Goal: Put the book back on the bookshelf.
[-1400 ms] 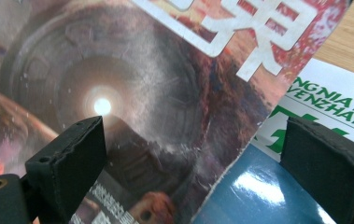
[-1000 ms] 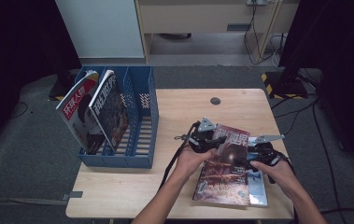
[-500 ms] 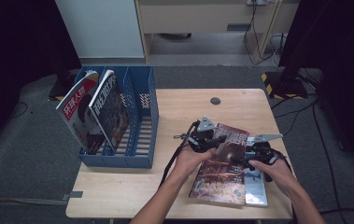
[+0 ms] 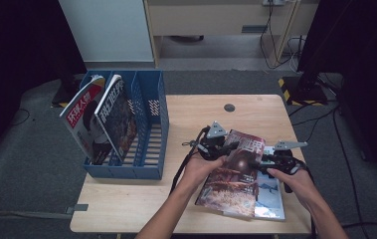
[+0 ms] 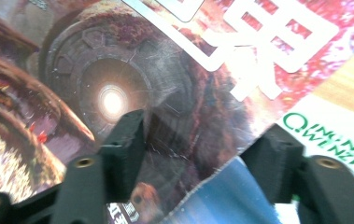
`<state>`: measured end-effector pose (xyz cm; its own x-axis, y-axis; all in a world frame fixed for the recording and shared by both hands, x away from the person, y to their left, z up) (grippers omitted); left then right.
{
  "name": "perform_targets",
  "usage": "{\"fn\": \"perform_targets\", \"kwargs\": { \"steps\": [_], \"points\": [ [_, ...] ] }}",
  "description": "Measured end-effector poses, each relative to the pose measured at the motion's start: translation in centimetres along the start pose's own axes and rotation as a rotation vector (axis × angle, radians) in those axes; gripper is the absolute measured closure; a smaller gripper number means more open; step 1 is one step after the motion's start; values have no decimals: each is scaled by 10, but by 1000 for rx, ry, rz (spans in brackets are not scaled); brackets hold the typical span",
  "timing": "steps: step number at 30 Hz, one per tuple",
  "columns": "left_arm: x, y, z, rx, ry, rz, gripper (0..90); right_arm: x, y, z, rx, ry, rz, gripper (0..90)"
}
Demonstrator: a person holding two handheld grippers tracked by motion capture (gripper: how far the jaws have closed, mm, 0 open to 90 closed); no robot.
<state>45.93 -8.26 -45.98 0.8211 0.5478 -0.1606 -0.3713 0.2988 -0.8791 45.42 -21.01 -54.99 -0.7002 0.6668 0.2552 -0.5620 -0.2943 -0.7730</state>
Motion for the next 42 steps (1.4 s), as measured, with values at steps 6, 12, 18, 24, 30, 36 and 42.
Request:
{"fn": "perform_targets", "kwargs": {
  "steps": [6,12,18,24,30,36,42],
  "points": [
    [5,-4,8,-12,-12,-3,839,2,-14,10,-30,13,32,578],
    [8,-12,15,-34,-22,-12,839,5,-29,20,-47,30,64,654],
    [10,-16,21,-47,-27,-23,838,8,-41,27,-49,39,99,721],
    [10,-20,25,-60,-26,-31,838,11,-49,33,-27,49,139,750],
    [9,-29,29,-84,-26,-49,838,11,-59,41,-19,76,170,771],
    [8,-40,29,-103,-23,-69,838,9,-73,54,-30,117,200,787],
    [9,-46,31,-118,-27,-83,837,7,-86,64,-36,154,238,800]
  ]
}}
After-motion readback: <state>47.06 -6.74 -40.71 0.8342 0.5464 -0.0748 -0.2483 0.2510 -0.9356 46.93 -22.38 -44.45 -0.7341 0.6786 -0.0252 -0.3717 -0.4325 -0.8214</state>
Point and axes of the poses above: each handheld gripper's, and its own axes: z roughly backward along the jaws, y roughly out of its underside, x roughly to its left, the point moved 10 cm from there along -z, roughly forward along the jaws, and after that the axes turned 1 degree about x, right-handed, at the moved point
